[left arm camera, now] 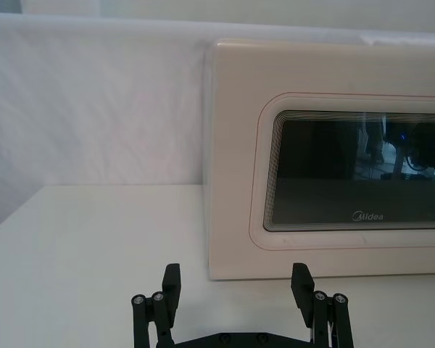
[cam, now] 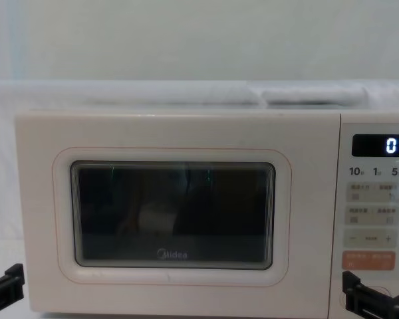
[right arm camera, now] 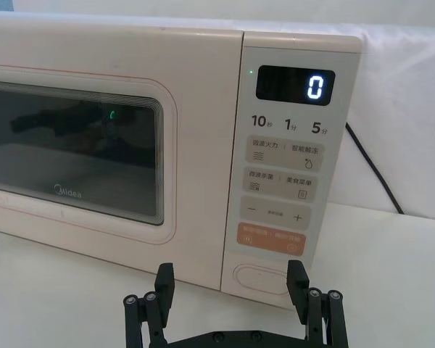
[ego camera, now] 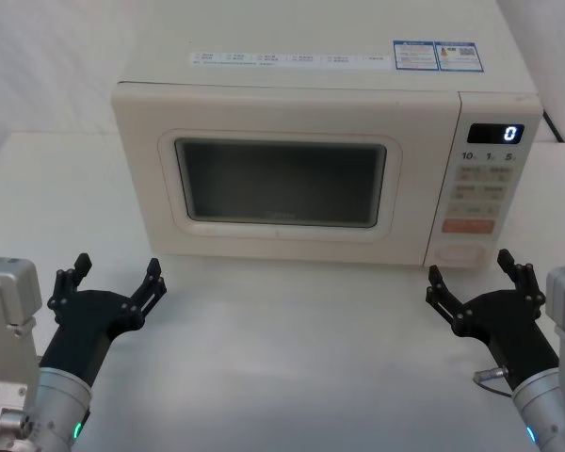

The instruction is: Press the button to open the microwave door with one hand; close the microwave door with the other hand.

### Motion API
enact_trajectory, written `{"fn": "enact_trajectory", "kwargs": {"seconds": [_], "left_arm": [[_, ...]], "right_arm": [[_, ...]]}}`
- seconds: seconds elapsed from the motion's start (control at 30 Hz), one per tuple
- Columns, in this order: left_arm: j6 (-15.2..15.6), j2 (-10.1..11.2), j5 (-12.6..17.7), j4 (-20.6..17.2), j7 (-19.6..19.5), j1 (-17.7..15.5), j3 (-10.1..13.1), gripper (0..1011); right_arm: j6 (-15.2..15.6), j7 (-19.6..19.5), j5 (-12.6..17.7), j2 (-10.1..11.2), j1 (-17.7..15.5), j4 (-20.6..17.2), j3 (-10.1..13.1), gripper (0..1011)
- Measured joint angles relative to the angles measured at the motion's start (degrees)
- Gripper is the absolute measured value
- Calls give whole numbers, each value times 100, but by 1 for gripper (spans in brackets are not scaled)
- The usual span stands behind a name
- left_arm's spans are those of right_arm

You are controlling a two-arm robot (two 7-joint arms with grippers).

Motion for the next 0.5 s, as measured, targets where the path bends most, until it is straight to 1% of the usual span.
{"fn": "enact_trajectory", "kwargs": {"seconds": [0.5], "left_arm": [[0, 0, 0, 0, 0, 0, 0, 1001]], "right_arm": [[0, 0, 0, 0, 0, 0, 0, 1002]]}}
